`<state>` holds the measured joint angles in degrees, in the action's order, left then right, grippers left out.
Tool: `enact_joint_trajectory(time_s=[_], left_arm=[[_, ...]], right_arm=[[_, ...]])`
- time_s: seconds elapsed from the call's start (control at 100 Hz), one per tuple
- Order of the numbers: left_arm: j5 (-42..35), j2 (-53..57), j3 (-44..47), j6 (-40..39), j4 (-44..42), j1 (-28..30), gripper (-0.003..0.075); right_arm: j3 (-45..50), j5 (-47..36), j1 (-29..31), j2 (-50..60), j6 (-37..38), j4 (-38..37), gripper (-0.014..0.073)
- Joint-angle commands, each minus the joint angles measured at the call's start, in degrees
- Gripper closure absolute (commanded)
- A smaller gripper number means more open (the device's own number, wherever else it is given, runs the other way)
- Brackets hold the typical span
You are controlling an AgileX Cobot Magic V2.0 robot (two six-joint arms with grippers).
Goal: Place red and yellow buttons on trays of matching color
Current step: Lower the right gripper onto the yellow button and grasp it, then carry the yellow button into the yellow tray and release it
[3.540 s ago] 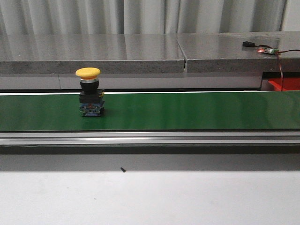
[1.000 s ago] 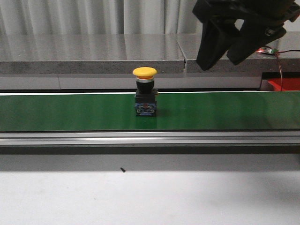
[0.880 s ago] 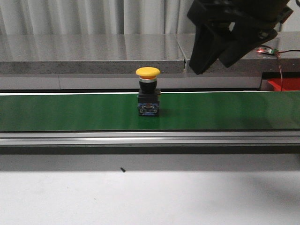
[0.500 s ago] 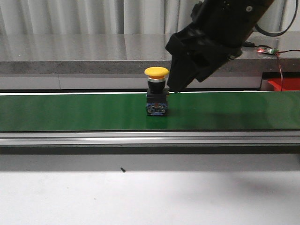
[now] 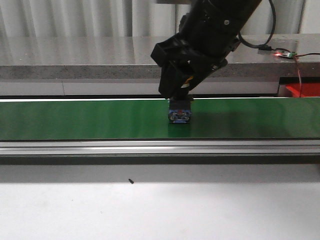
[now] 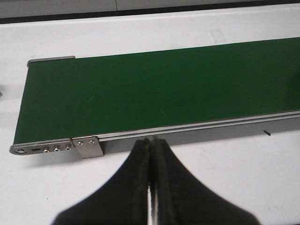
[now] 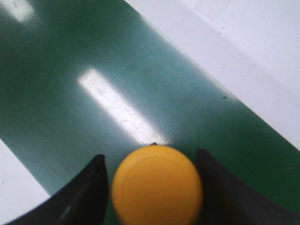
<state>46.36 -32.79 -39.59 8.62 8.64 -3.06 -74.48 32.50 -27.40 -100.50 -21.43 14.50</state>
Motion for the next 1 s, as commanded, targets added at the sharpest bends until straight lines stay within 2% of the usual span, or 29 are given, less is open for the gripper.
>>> enact_joint_trajectory(time_s=[0.0, 0.09, 0.16, 0.31, 0.47, 0.57, 0.81, 0.99], left_arm=[[-3.49, -0.17, -1.39, -0.06, 0.53, -0.4, 0.0738], [-3.49, -0.17, -1.39, -0.06, 0.53, -0.4, 0.0739], [-3.49, -0.17, -1.39, -0.06, 0.53, -0.4, 0.0738], [-3.49, -0.17, -1.39, -0.06, 0.53, -0.4, 0.0738], [-3.49, -0.17, -1.39, -0.06, 0.53, -0.4, 0.0738], [-3.49, -0.17, -1.39, -0.06, 0.53, -0.4, 0.0738], [-3.49, -0.17, -1.39, -0.06, 0.53, -0.4, 0.0738], [-3.49, -0.17, -1.39, -0.06, 0.53, -0.4, 0.0738]], right_arm=[[-2.06, -2.35, -0.05, 2.32, 1.18, 1.08, 0.0328], [-2.06, -3.16, -0.05, 2.54, 2.72, 1.08, 0.0448], [-2.06, -3.94, -0.05, 2.74, 3.74, 1.02, 0.0487], [-1.84, -4.71, 0.0, 3.78, 13.03, -1.12, 0.0489], [-0.62, -3.21, 1.04, 6.72, 25.56, -8.98, 0.0489], [1.64, -2.27, 2.45, 9.74, 30.54, -13.62, 0.0489], [10.19, -2.12, 9.3, 19.09, 32.88, -15.4, 0.0489], [17.19, -2.15, 17.13, 25.98, 32.88, -15.46, 0.0489]])
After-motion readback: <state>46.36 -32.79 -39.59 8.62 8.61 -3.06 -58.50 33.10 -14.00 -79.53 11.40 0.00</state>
